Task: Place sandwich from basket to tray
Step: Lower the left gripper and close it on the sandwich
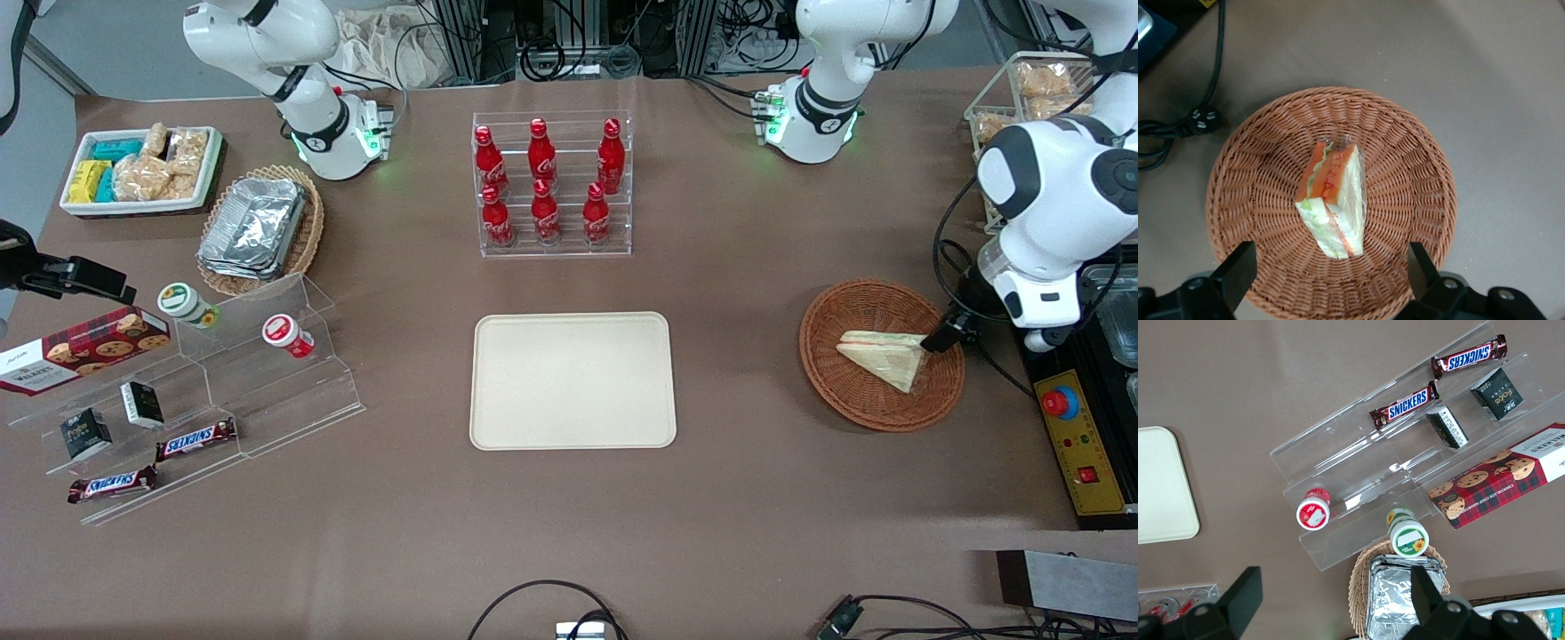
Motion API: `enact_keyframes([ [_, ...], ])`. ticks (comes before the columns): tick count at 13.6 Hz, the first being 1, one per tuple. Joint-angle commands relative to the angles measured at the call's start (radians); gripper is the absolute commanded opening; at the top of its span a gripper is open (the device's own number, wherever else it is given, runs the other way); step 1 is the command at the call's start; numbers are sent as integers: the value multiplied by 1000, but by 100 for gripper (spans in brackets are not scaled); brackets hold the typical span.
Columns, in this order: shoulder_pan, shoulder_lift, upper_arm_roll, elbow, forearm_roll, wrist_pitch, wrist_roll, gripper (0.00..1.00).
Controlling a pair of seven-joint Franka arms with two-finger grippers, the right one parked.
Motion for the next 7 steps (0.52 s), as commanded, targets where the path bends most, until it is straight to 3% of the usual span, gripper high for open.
enact_keyframes([
  [1,1,52,19,-29,-15,102,-13,100],
  [5,2,128,27,-58,-15,231,-13,100],
  [7,2,148,27,-62,-48,259,-17,100],
])
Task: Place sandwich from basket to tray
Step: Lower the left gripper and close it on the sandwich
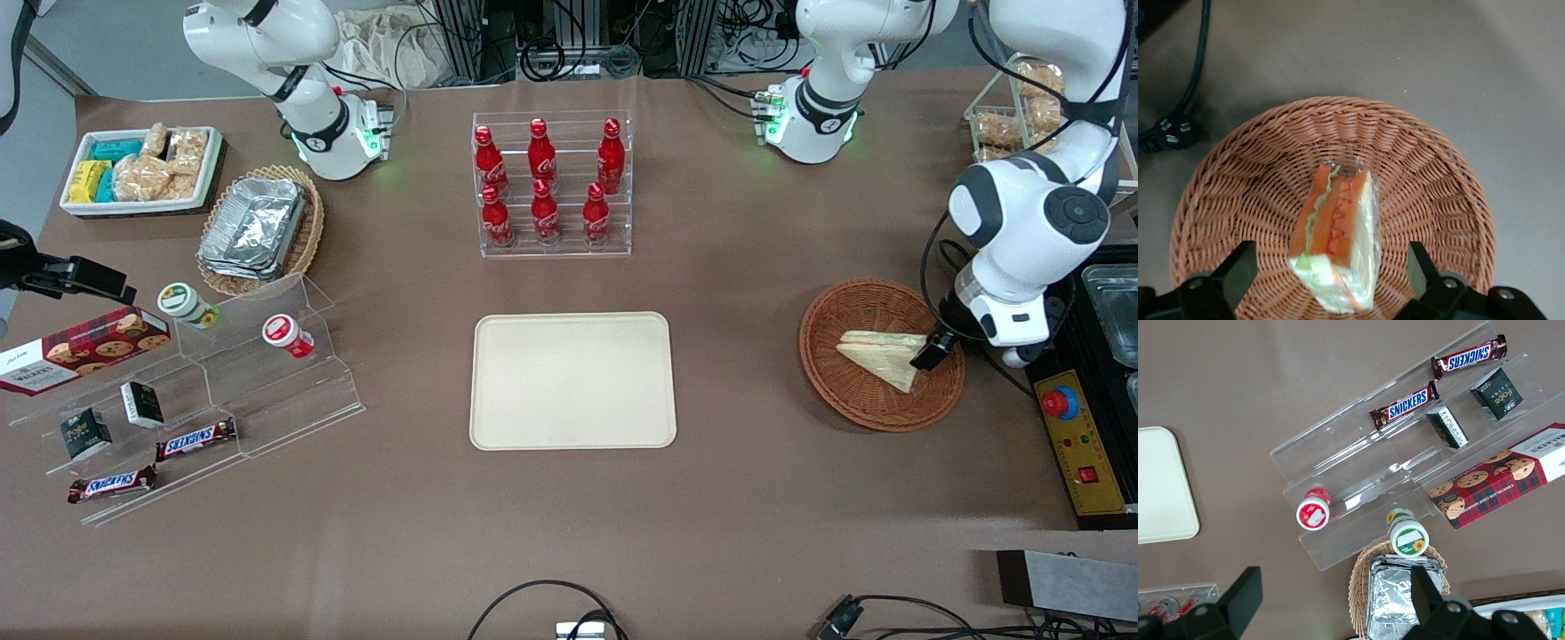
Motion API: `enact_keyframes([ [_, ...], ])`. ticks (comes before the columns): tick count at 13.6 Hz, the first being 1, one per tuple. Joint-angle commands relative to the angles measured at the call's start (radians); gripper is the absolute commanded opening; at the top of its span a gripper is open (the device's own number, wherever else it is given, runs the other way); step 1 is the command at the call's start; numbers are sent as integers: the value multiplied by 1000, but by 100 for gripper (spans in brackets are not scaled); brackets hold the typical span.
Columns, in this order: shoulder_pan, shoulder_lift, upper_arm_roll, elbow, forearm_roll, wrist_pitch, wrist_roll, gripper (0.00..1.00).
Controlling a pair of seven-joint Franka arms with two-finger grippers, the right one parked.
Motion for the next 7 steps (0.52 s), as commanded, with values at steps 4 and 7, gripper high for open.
enact_keyframes([
  [4,0,43,1,-8,-64,64,-9,100],
  [7,-2,77,-1,-17,-82,112,-7,100],
])
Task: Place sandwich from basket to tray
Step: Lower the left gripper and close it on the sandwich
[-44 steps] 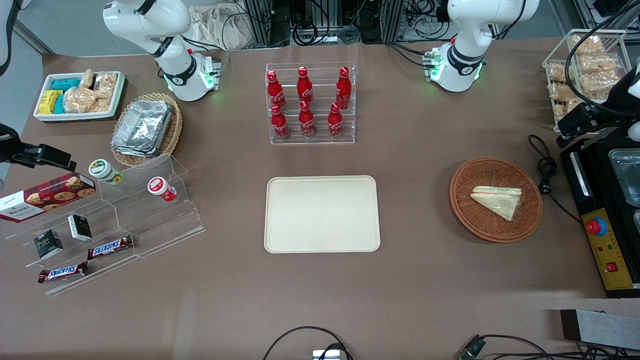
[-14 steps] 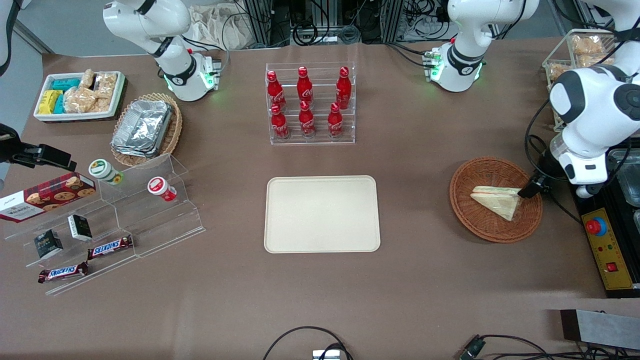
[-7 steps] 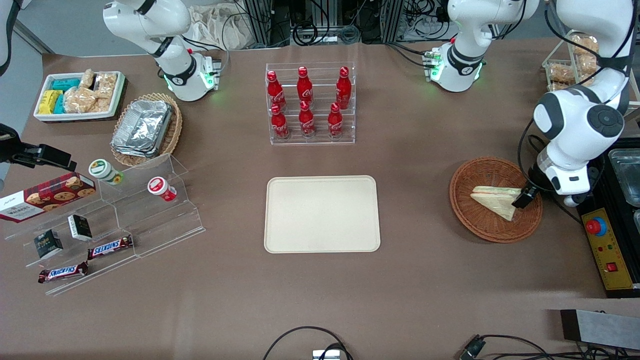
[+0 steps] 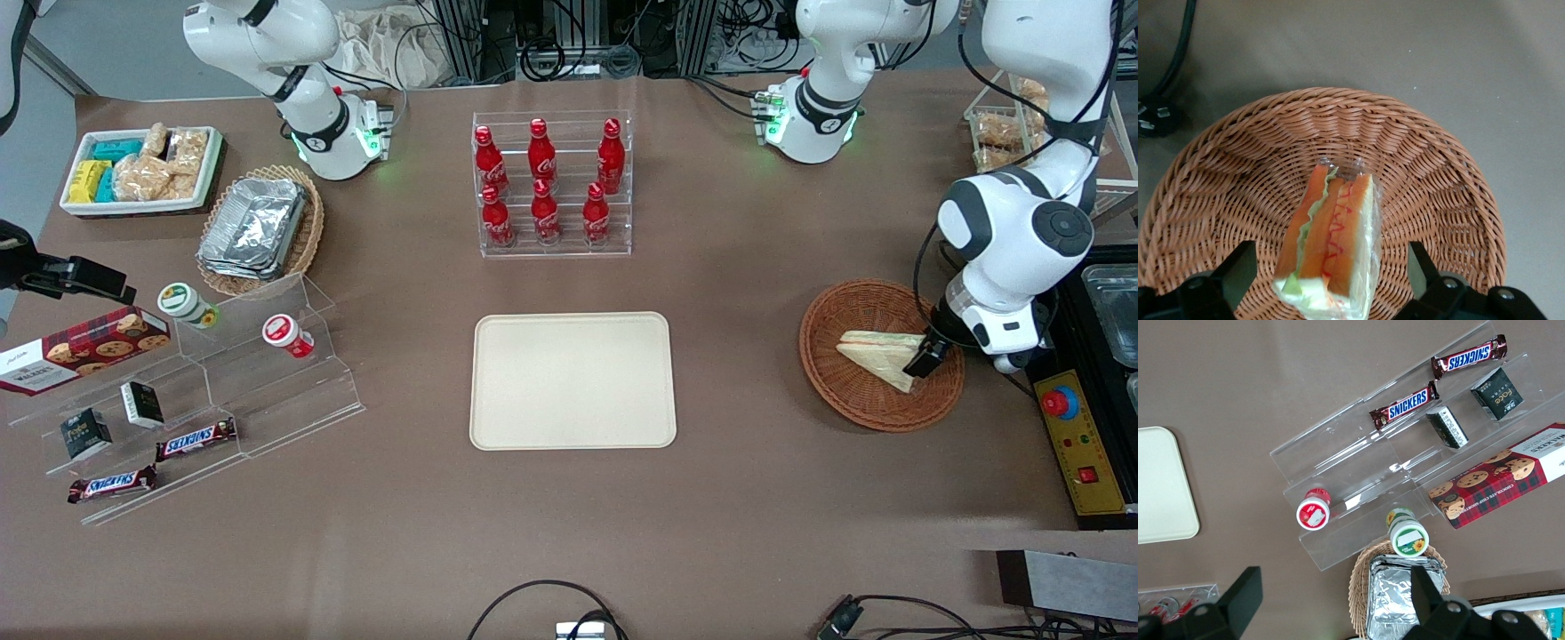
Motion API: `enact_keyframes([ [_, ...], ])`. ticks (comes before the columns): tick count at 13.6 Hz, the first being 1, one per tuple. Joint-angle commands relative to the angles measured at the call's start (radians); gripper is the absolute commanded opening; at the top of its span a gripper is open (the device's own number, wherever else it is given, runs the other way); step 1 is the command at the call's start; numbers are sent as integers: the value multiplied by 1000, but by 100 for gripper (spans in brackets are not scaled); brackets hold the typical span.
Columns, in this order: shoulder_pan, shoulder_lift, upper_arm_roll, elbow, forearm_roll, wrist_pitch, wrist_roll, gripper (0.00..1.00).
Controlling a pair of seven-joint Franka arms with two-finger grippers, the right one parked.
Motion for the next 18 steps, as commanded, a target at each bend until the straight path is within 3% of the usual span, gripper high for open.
enact_keyframes([
  [1,-1,28,-1,-22,-17,71,-7,100],
  [4,-1,22,-1,-39,-17,88,-5,100],
  [5,-1,24,-1,-41,-17,88,-7,94],
  [6,-1,22,-1,-44,-17,88,-7,62],
  [7,-1,22,-1,-44,-17,88,-5,19],
  [8,-3,22,-1,-45,-17,88,-5,3],
  [15,-5,19,-3,-45,-17,83,-2,0],
  [18,-5,-51,-1,-41,-8,7,15,0],
])
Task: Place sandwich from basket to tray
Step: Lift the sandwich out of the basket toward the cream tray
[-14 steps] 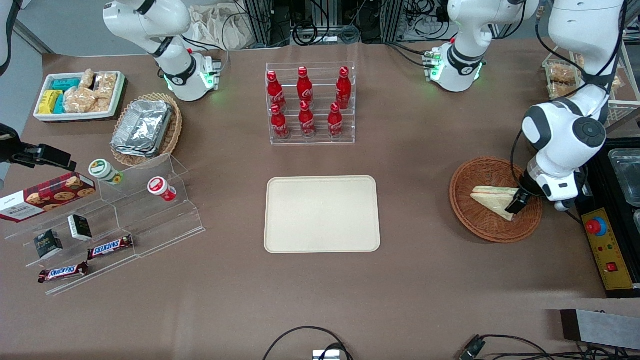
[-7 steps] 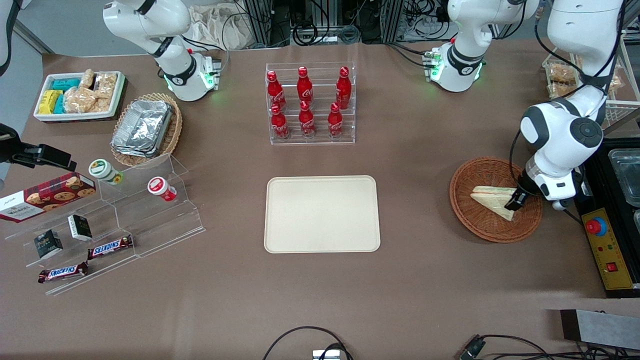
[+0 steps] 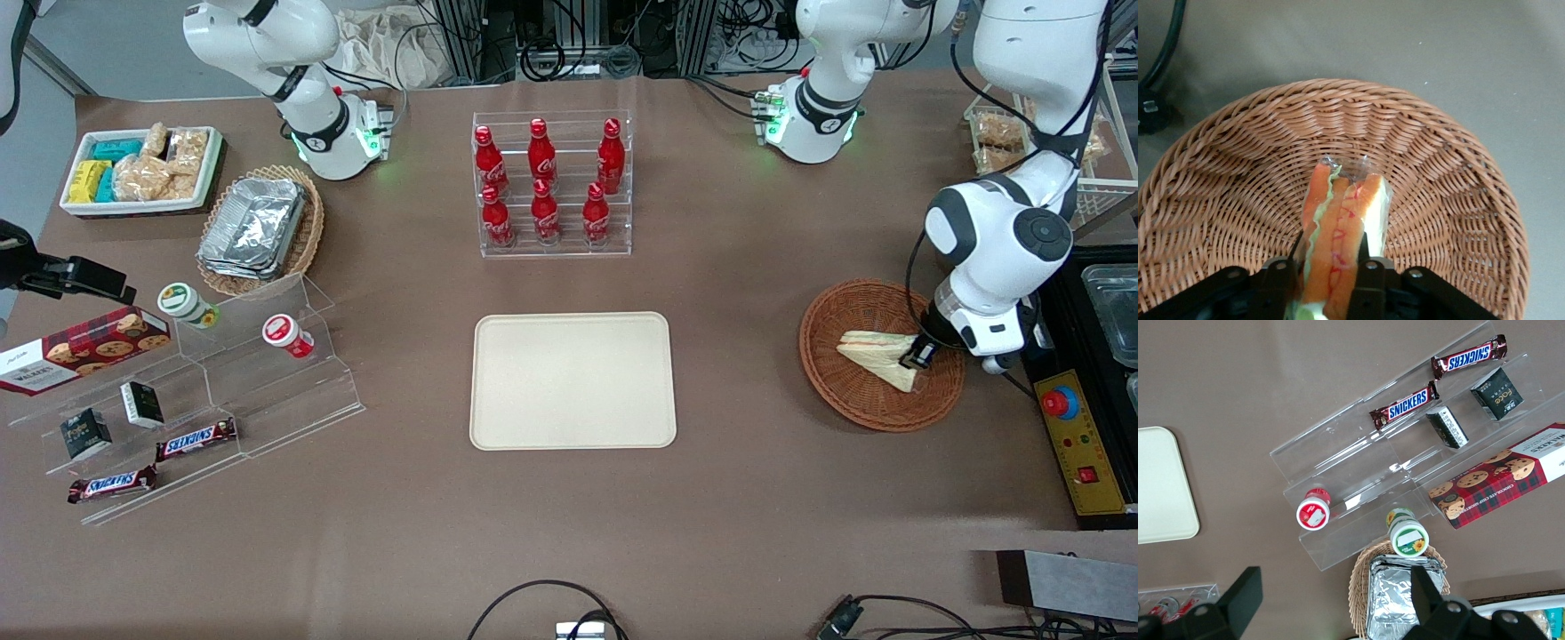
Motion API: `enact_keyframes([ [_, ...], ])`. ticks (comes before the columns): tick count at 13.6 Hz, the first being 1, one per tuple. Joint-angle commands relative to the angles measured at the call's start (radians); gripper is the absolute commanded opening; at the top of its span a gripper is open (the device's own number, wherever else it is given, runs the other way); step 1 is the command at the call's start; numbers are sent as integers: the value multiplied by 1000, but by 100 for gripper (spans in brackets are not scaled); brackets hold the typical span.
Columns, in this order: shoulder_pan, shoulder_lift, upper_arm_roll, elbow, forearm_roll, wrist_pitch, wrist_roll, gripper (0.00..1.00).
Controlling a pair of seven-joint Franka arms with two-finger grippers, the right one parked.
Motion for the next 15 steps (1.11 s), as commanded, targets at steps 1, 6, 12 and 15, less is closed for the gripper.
enact_keyframes([
  [1,-3,-114,0,-8,6,-115,20,0],
  [6,-12,-247,-29,82,60,-384,137,0],
  [12,-14,-200,-257,397,85,-616,136,0],
  [15,-14,-133,-364,501,83,-617,123,0],
])
